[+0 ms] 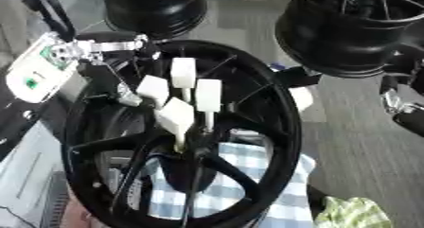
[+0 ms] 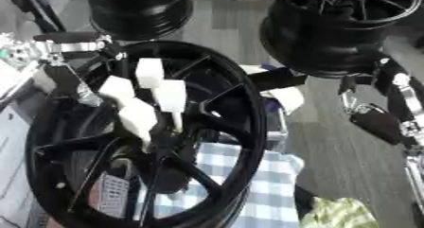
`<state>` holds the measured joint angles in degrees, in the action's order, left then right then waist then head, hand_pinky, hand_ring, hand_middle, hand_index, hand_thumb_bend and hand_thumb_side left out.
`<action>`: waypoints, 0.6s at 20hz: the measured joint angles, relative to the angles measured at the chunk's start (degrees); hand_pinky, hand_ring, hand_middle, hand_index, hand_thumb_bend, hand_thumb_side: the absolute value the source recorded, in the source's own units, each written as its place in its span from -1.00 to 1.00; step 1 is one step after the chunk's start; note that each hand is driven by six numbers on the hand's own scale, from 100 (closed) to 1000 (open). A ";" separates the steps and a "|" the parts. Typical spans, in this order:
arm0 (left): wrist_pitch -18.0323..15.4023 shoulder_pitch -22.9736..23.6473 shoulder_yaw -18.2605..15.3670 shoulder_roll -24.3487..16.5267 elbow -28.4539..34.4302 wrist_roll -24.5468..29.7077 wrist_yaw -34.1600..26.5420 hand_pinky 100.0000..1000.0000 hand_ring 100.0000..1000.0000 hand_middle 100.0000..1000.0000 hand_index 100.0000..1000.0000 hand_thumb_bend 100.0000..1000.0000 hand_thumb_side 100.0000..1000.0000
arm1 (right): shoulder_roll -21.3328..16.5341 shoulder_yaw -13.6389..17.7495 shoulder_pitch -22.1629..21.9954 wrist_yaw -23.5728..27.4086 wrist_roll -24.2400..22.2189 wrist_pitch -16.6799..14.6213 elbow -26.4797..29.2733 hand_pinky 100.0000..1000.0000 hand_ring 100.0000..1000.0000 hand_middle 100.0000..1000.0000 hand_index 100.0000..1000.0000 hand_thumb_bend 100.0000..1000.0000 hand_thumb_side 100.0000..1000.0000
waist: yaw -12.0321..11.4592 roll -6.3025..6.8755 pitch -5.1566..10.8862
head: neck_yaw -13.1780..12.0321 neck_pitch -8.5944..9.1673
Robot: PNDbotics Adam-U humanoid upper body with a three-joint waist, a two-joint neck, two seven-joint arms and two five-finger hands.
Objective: Pull the pin out of the wheel hub.
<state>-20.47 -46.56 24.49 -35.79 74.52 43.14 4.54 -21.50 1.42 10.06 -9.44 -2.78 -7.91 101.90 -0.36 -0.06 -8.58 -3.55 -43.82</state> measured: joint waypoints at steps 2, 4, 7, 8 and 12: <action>-0.11 0.02 0.00 -0.01 0.06 -0.11 0.08 -0.04 -0.36 -0.36 -0.10 -0.38 -0.85 | 0.00 0.00 0.00 0.00 -0.01 -0.01 0.00 0.45 0.55 0.48 0.83 -1.00 -0.56 | 0.00 0.00 0.00 | 0.00 0.00; -0.27 0.07 0.00 -0.03 0.25 -0.27 0.24 -0.06 -0.37 -0.38 -0.11 -0.44 -0.92 | 0.00 0.00 0.00 0.00 -0.04 -0.04 0.00 0.45 0.55 0.48 0.83 -1.00 -0.56 | 0.00 0.00 0.00 | 0.00 0.00; -0.53 0.09 -0.02 -0.50 0.48 -0.53 0.63 -0.06 -0.38 -0.40 -0.12 -0.48 -0.96 | 0.00 0.00 0.00 0.00 -0.06 -0.05 0.00 0.45 0.55 0.48 0.83 -1.00 -0.56 | -0.01 0.00 0.00 | 0.00 0.00; -0.63 0.12 -0.02 -0.61 0.66 -0.63 0.76 -0.07 -0.38 -0.40 -0.12 -0.48 -0.96 | 0.00 0.01 0.00 0.00 -0.06 -0.06 -0.01 0.45 0.55 0.48 0.83 -1.00 -0.56 | -0.02 0.00 0.00 | 0.00 0.00; -1.10 0.16 -0.40 -1.58 1.60 -1.10 1.06 -0.06 -0.38 -0.40 -0.12 -0.46 -0.96 | 0.00 0.02 0.00 0.00 -0.07 -0.07 -0.01 0.45 0.55 0.48 0.83 -1.00 -0.56 | -0.03 0.01 0.00 | 0.05 0.00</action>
<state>-21.57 -46.39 24.10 -37.37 76.12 42.04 5.60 -21.50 1.44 10.06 -9.44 -2.84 -7.98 101.89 -0.38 -0.05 -8.58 -3.50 -43.82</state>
